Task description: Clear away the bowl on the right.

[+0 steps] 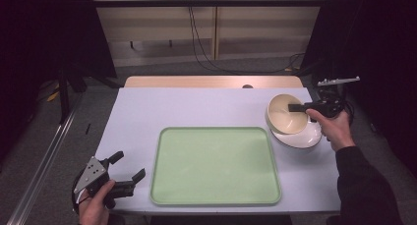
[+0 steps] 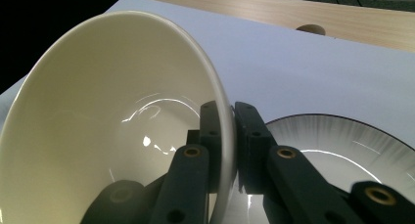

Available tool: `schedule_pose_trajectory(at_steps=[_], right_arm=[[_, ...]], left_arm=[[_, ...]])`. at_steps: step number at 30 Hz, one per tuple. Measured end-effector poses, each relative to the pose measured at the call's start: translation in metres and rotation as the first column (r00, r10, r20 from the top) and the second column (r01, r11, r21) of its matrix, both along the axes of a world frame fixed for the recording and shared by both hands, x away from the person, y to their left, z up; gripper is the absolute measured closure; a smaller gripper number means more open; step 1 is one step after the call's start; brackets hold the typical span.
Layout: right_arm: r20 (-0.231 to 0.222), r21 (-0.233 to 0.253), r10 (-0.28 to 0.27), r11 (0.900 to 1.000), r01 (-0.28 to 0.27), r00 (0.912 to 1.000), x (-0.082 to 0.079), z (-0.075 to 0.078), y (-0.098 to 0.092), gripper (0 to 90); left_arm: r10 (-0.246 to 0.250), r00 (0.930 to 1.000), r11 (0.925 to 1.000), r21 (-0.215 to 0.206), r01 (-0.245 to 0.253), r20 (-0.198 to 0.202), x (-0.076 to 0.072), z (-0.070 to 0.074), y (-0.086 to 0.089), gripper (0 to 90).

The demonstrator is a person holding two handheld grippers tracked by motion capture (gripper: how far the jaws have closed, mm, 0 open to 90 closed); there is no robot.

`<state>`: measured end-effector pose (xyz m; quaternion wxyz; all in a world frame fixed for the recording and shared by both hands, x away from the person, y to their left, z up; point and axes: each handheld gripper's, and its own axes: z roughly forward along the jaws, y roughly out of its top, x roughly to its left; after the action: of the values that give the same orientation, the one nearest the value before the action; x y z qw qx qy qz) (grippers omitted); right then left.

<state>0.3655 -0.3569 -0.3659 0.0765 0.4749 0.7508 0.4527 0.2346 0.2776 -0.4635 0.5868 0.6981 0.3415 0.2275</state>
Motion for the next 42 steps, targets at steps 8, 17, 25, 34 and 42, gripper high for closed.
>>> schedule_pose_trajectory(at_steps=[8, 17, 25, 34, 42], right_arm=[[-0.007, 0.002, 0.025, 1.0, -0.025, 0.9997, 0.004, 0.001, 0.011, 83.5], [-0.024, -0.013, 0.046, 0.999, -0.046, 0.9986, 0.013, 0.002, 0.022, 83.4], [-0.043, -0.018, 0.078, 0.997, -0.079, 0.996, 0.021, -0.002, 0.041, 83.5], [-0.08, -0.027, 0.091, 0.995, -0.093, 0.9926, 0.029, -0.012, 0.055, 83.4], [-0.119, -0.06, 0.099, 0.992, -0.107, 0.9879, 0.038, -0.025, 0.067, 83.3]], left_arm=[[0.001, 1.0, 1.0, -0.003, -0.001, -0.004, 0.0, 0.0, 0.0, 0.0], [0.003, 1.0, 1.0, 0.003, -0.003, -0.003, 0.0, 0.0, 0.0, 0.0], [0.001, 1.0, 1.0, 0.001, -0.001, -0.003, 0.0, 0.0, 0.0, 0.0], [0.002, 1.0, 1.0, 0.002, -0.002, -0.003, 0.0, 0.0, 0.0, 0.0], [0.0, 1.0, 1.0, 0.005, 0.0, -0.002, 0.0, 0.0, 0.0, 0.0]])
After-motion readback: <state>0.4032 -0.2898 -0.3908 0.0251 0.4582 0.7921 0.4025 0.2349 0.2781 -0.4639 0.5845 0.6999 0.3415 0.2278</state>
